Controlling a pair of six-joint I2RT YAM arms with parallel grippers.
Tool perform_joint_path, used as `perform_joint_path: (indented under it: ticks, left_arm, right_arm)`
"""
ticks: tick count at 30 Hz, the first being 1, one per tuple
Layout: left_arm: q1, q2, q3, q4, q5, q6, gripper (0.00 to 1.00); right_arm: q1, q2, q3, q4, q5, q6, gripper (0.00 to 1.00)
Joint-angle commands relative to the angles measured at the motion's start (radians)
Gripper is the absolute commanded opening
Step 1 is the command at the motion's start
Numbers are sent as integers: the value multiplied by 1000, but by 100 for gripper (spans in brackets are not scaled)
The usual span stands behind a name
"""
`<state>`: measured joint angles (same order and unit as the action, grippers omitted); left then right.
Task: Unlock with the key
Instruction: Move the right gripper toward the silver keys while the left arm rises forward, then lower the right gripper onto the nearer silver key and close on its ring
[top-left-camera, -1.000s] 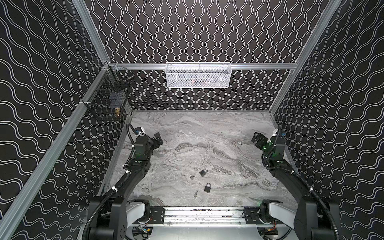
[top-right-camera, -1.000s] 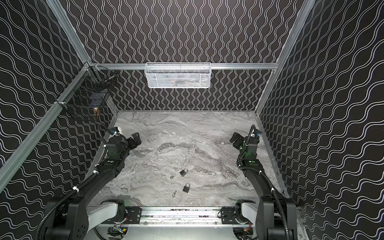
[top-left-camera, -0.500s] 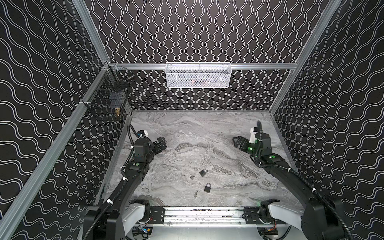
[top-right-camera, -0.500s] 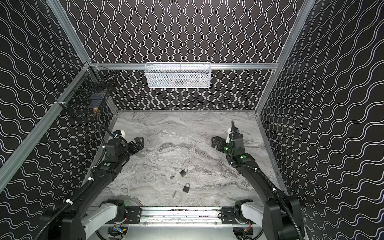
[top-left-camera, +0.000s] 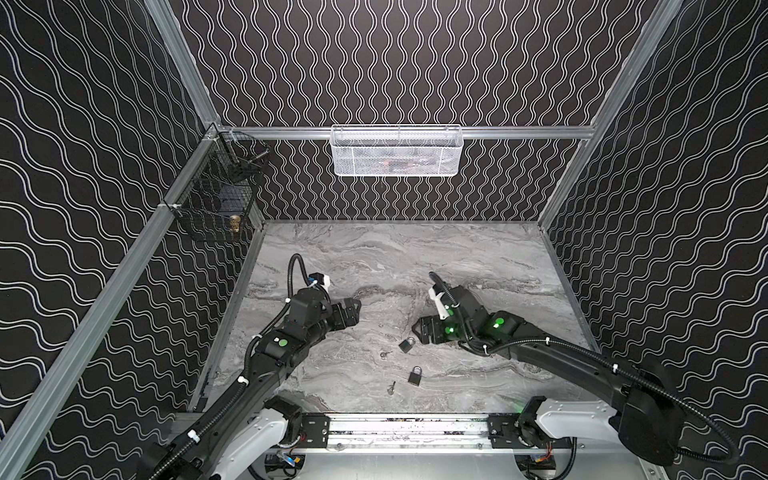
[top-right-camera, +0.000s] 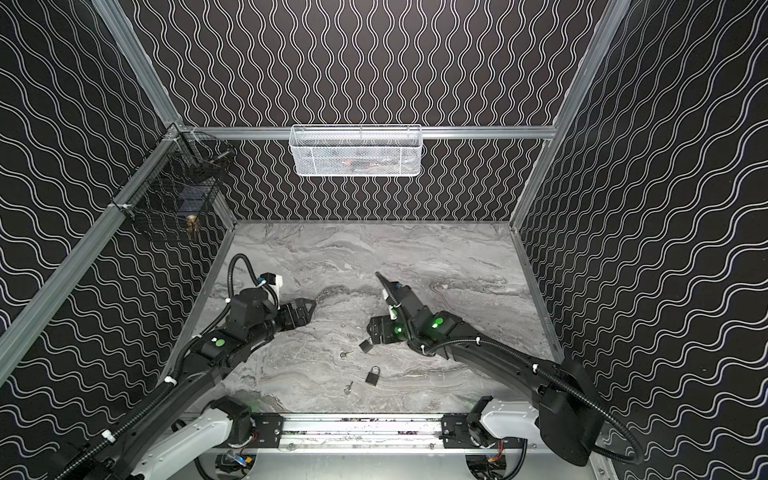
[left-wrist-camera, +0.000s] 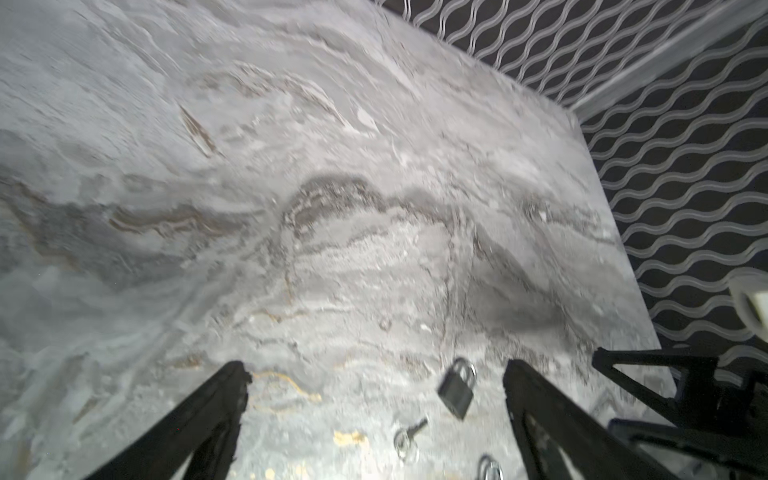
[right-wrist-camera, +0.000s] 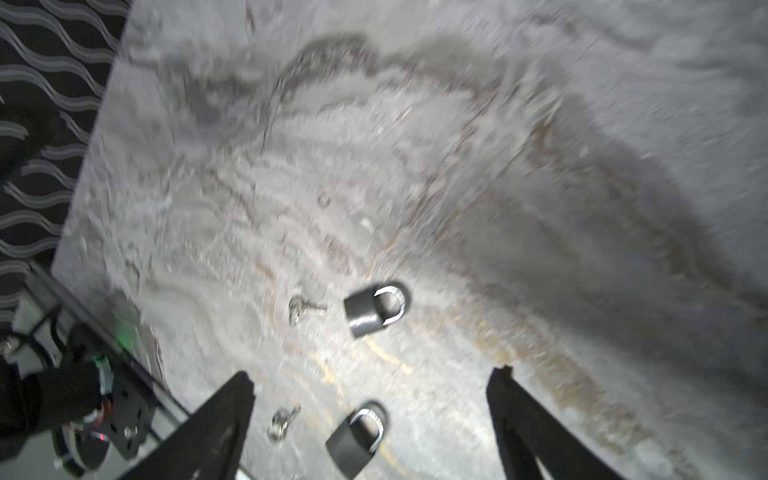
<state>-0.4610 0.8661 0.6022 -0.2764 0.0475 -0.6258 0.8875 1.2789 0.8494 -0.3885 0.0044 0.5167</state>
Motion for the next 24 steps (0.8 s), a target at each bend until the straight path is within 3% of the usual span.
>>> perform_joint_path:
  ticks: [1, 7, 12, 24]
  left_arm:
    - [-39, -11, 13, -93, -21, -41, 99]
    - [-72, -59, 0, -166, 20, -78, 99]
    - [-76, -69, -15, -203, 57, -93, 99]
    - [-112, -69, -49, -211, 54, -117, 99]
  right_arm:
    - [91, 35, 29, -94, 58, 59, 80]
    - [265, 91, 42, -109, 82, 130, 70]
    - [330, 155, 50, -73, 61, 172, 56]
    - [371, 269, 53, 27, 17, 258, 46]
